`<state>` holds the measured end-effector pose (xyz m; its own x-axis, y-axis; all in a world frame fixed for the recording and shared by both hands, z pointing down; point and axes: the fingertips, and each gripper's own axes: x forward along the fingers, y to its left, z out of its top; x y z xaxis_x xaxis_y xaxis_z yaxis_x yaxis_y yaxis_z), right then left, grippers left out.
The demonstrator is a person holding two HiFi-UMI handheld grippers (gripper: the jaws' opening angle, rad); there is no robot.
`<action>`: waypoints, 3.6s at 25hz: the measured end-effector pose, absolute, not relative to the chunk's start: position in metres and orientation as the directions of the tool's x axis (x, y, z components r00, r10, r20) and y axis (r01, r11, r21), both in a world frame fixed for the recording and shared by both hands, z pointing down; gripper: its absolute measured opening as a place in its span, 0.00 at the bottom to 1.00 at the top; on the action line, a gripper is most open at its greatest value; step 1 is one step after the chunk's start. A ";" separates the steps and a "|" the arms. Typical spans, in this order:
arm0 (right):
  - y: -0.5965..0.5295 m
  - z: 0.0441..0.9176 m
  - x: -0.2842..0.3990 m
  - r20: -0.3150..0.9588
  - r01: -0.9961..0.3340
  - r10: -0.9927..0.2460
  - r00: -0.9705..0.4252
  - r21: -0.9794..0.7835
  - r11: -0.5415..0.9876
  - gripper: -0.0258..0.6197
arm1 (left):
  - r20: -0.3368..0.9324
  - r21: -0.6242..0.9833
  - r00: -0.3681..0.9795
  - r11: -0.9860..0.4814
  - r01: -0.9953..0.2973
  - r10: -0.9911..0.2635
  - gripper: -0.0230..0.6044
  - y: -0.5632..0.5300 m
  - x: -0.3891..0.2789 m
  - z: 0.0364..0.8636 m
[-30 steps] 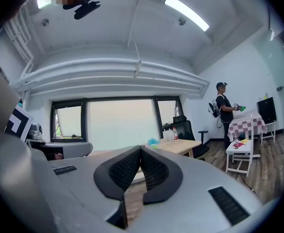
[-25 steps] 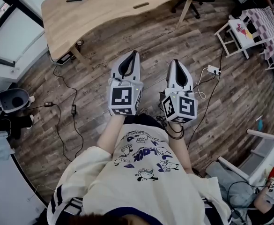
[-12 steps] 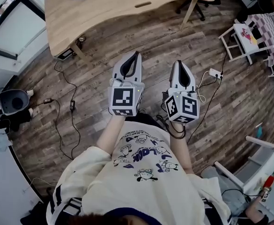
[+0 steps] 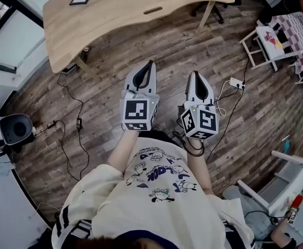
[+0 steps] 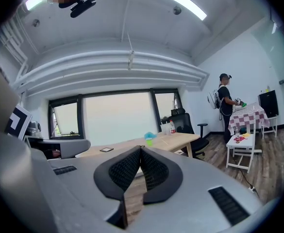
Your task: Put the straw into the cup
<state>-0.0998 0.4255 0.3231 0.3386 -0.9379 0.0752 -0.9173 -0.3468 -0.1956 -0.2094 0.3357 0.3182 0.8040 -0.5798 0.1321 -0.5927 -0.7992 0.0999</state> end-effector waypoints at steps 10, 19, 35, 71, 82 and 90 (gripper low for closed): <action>0.353 0.316 -0.070 0.068 -0.917 -0.937 0.343 -0.191 -0.349 0.03 | 0.116 0.115 0.819 -0.811 -0.573 -0.562 0.09 0.263 -0.173 0.310; 0.284 0.315 -0.055 0.067 -0.910 -0.931 0.359 -0.196 -0.365 0.03 | 0.110 0.117 0.821 -0.813 -0.570 -0.560 0.09 0.190 -0.158 0.307; 0.234 0.323 -0.043 0.093 -0.902 -0.924 0.372 -0.200 -0.383 0.03 | 0.128 0.145 0.837 -0.824 -0.547 -0.533 0.09 0.140 -0.141 0.318; 0.120 0.324 0.125 0.095 -0.938 -0.971 0.220 -0.254 -0.237 0.03 | 0.143 0.129 0.738 -0.727 -0.675 -0.660 0.09 0.042 0.007 0.315; 0.102 0.337 0.147 0.117 -0.927 -0.972 0.204 -0.296 -0.230 0.03 | 0.186 0.122 0.705 -0.696 -0.708 -0.685 0.09 0.027 0.018 0.327; 0.084 0.342 0.154 0.134 -0.923 -0.966 0.221 -0.292 -0.251 0.03 | 0.189 0.137 0.712 -0.700 -0.701 -0.676 0.09 0.003 0.026 0.331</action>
